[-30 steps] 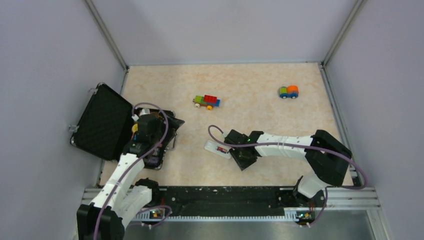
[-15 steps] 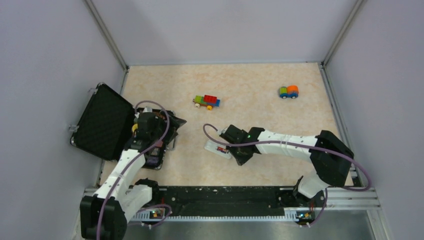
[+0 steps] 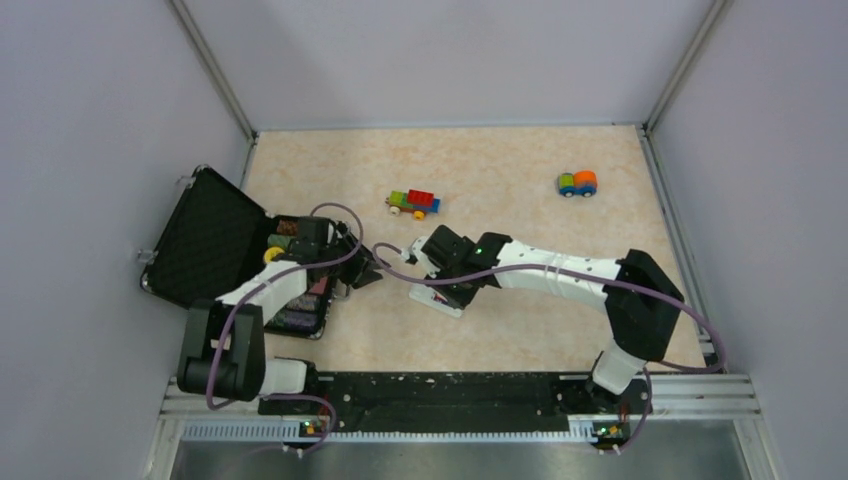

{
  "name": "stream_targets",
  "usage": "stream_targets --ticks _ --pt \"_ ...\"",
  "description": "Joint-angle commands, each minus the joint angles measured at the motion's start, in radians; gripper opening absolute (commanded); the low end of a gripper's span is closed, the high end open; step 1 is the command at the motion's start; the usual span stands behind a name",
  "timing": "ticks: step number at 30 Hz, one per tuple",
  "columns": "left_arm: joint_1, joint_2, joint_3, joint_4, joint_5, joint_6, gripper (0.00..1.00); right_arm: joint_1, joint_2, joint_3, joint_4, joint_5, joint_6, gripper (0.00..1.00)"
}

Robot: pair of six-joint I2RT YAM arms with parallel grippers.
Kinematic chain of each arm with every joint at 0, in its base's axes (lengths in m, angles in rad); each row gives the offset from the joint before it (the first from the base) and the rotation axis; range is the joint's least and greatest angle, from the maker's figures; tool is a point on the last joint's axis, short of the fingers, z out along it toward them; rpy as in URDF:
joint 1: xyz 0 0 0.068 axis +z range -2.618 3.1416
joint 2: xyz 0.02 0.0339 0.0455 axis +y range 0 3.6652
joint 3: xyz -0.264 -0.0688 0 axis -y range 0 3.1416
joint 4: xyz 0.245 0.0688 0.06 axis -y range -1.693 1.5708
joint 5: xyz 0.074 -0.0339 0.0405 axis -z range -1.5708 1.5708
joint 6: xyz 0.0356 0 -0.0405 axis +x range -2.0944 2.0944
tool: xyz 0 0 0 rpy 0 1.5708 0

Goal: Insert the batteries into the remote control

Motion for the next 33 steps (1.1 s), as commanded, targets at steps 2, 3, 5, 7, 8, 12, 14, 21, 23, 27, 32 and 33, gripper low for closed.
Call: stream_targets --ticks 2,3,5,7,8,12,14,21,23,27,32,33 --pt "0.005 0.094 0.077 0.063 0.143 0.060 0.43 0.012 0.082 0.118 -0.076 0.034 -0.101 0.10" --pt "0.005 0.105 0.085 0.056 0.141 0.071 0.43 0.012 0.096 0.132 -0.084 0.035 -0.109 0.10" --pt "0.005 0.127 0.102 0.047 0.147 0.084 0.43 0.013 0.125 0.160 -0.107 0.039 -0.123 0.10" --pt "0.004 0.154 0.111 0.051 0.154 0.088 0.43 0.012 0.151 0.189 -0.130 0.044 -0.138 0.10" --pt "0.004 0.166 0.114 0.055 0.155 0.087 0.43 0.014 0.162 0.200 -0.140 0.047 -0.145 0.10" --pt "0.004 0.198 0.124 0.065 0.157 0.089 0.42 0.019 0.199 0.237 -0.172 0.050 -0.169 0.10" --pt "0.004 0.208 0.131 0.064 0.152 0.094 0.43 0.021 0.216 0.248 -0.186 0.044 -0.176 0.10" --pt "0.004 0.222 0.138 0.060 0.145 0.110 0.42 0.033 0.245 0.263 -0.207 0.002 -0.186 0.11" --pt "0.005 0.228 0.137 0.060 0.143 0.112 0.42 0.036 0.255 0.268 -0.207 -0.001 -0.185 0.11" --pt "0.005 0.235 0.135 0.063 0.145 0.112 0.42 0.040 0.274 0.284 -0.194 -0.012 -0.170 0.11" --pt "0.006 0.235 0.132 0.064 0.140 0.112 0.42 0.040 0.289 0.286 -0.168 0.028 -0.140 0.11" --pt "0.006 0.235 0.130 0.064 0.141 0.113 0.42 0.040 0.289 0.285 -0.164 0.030 -0.138 0.11"
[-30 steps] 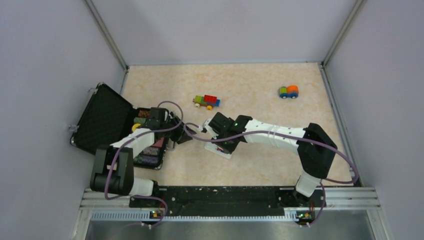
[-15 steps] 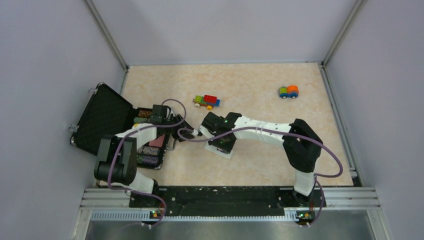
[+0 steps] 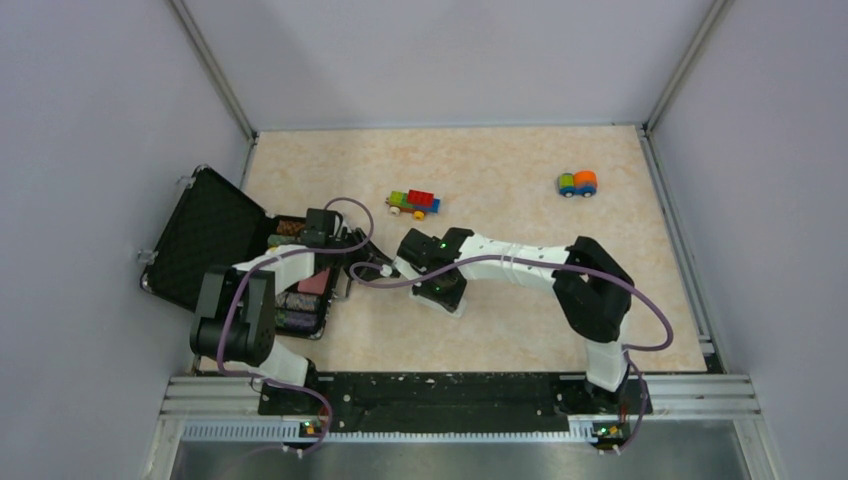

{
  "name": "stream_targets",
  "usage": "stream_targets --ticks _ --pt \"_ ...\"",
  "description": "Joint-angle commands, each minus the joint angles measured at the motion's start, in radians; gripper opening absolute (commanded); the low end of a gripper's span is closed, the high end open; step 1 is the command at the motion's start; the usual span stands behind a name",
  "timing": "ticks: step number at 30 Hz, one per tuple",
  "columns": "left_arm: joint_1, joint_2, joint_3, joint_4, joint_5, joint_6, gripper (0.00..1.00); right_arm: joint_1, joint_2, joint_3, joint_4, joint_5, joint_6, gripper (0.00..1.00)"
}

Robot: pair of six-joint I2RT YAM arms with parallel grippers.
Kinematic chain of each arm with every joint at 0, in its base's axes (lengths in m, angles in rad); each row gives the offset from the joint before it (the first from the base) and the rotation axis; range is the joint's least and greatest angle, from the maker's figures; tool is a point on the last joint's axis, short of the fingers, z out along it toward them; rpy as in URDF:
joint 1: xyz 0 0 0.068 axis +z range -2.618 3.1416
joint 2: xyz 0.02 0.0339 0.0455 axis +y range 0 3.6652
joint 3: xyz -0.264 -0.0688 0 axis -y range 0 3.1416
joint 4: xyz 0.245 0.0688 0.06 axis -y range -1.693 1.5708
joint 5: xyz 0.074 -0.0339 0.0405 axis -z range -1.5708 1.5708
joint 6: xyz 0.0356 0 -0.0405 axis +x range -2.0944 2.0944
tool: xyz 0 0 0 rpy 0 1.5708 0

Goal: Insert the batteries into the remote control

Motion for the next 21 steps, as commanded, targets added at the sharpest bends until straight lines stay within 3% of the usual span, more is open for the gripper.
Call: stream_targets --ticks 1,21 --pt "0.006 -0.001 0.020 0.034 0.005 0.018 0.42 0.015 0.013 0.044 0.030 0.028 0.024 0.11" --pt "0.007 0.005 0.009 0.032 0.008 0.026 0.42 0.015 0.058 0.061 0.041 0.071 0.031 0.12"
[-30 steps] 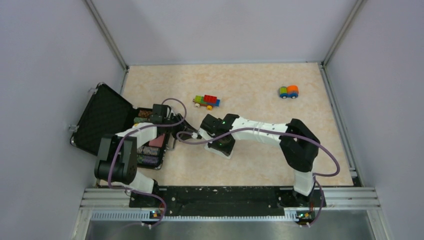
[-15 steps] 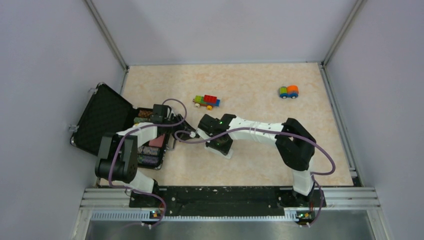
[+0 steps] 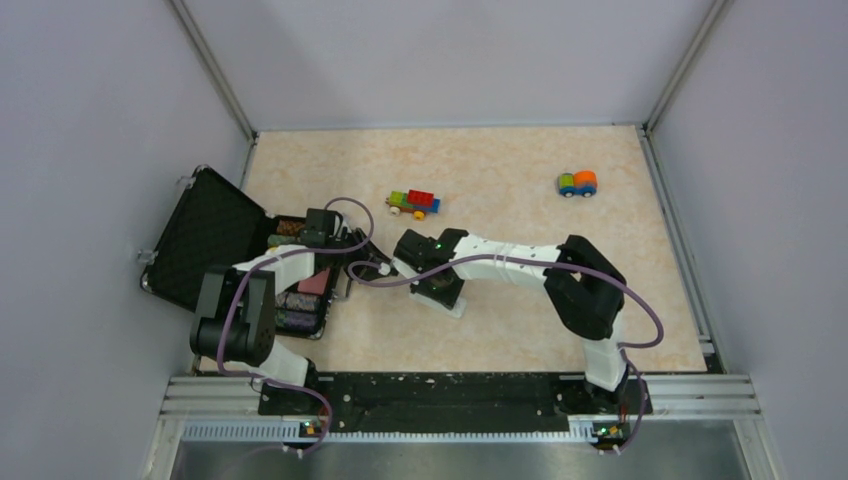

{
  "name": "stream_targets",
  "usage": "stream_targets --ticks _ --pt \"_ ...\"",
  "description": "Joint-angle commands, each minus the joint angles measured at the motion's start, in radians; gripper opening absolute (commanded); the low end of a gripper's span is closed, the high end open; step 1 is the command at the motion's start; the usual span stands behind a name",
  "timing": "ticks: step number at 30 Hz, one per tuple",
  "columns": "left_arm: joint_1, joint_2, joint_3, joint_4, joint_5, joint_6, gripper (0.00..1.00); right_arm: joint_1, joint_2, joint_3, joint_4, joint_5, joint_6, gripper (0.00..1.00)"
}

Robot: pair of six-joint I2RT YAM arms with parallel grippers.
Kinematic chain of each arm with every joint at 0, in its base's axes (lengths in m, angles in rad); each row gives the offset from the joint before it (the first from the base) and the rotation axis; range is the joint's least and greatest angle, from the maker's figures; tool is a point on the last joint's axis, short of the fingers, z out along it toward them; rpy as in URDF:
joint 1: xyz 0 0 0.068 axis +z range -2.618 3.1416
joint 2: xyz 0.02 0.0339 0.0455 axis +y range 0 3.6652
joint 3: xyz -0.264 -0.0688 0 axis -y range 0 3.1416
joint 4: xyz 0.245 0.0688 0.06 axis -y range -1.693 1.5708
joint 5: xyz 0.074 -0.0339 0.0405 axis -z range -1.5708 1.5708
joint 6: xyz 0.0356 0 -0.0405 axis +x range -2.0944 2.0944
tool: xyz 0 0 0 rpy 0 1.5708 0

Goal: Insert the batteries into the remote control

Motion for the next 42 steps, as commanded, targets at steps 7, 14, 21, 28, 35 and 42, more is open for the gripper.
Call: stream_targets --ticks 7,14,21,28,35,42 --pt "0.007 0.007 0.005 0.031 0.007 0.022 0.42 0.014 0.029 0.048 0.002 0.002 0.005 0.14" --pt "0.006 0.008 0.002 0.032 0.010 0.024 0.42 0.014 0.054 0.077 -0.028 -0.028 -0.011 0.21" --pt "0.006 0.003 -0.003 0.028 0.007 0.025 0.42 0.015 0.061 0.094 -0.027 -0.020 -0.013 0.31" --pt "0.006 -0.007 -0.004 0.023 0.006 0.027 0.41 0.011 0.030 0.100 -0.018 -0.005 -0.003 0.55" --pt "0.006 -0.020 -0.001 0.009 -0.001 0.029 0.42 -0.016 -0.079 0.085 0.017 -0.063 0.027 0.68" --pt "0.006 -0.037 -0.006 -0.004 -0.014 0.038 0.42 -0.074 -0.188 -0.020 0.096 -0.155 0.153 0.31"
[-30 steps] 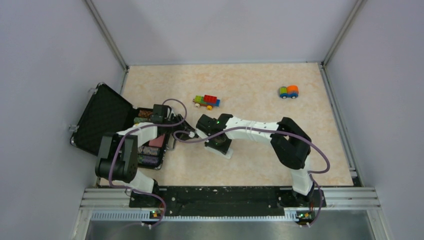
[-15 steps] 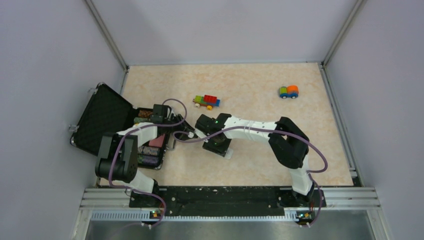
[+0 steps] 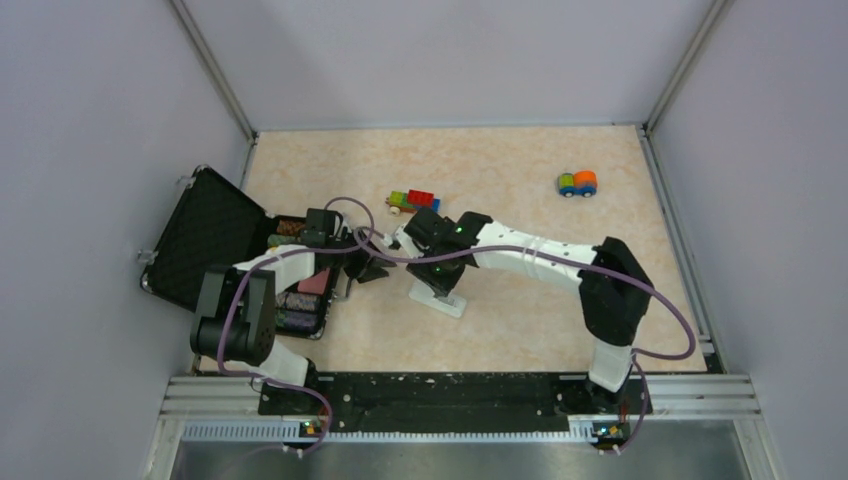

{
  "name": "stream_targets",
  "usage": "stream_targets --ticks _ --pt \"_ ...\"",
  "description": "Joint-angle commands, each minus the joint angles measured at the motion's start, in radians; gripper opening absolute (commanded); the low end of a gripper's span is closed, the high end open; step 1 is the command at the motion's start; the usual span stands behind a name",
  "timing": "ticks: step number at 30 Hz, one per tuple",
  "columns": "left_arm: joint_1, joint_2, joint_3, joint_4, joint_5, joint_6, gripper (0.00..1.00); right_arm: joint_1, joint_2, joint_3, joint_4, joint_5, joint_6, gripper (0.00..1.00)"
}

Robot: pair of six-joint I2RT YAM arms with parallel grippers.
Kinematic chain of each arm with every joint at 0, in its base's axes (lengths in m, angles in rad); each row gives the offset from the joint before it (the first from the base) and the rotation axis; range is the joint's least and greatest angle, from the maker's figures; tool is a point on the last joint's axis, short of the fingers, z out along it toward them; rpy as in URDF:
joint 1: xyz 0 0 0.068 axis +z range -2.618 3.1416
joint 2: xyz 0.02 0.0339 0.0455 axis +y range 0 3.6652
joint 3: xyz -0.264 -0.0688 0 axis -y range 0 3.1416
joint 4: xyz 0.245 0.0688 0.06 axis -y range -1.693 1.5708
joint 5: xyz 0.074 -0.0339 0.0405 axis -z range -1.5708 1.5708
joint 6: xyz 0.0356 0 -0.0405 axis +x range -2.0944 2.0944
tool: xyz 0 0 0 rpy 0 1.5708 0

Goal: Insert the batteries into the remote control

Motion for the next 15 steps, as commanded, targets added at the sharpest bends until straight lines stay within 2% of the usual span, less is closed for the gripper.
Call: stream_targets --ticks 1,4,15 --pt "0.006 -0.044 -0.008 -0.009 -0.014 0.025 0.42 -0.031 -0.104 -0.080 0.091 -0.056 0.114 0.27" --pt "0.006 -0.051 -0.011 -0.016 -0.021 0.028 0.42 -0.031 -0.102 -0.122 0.115 -0.053 0.143 0.21" --pt "0.006 -0.076 -0.031 -0.023 -0.034 0.026 0.43 -0.030 -0.057 -0.167 0.185 -0.019 0.174 0.10"
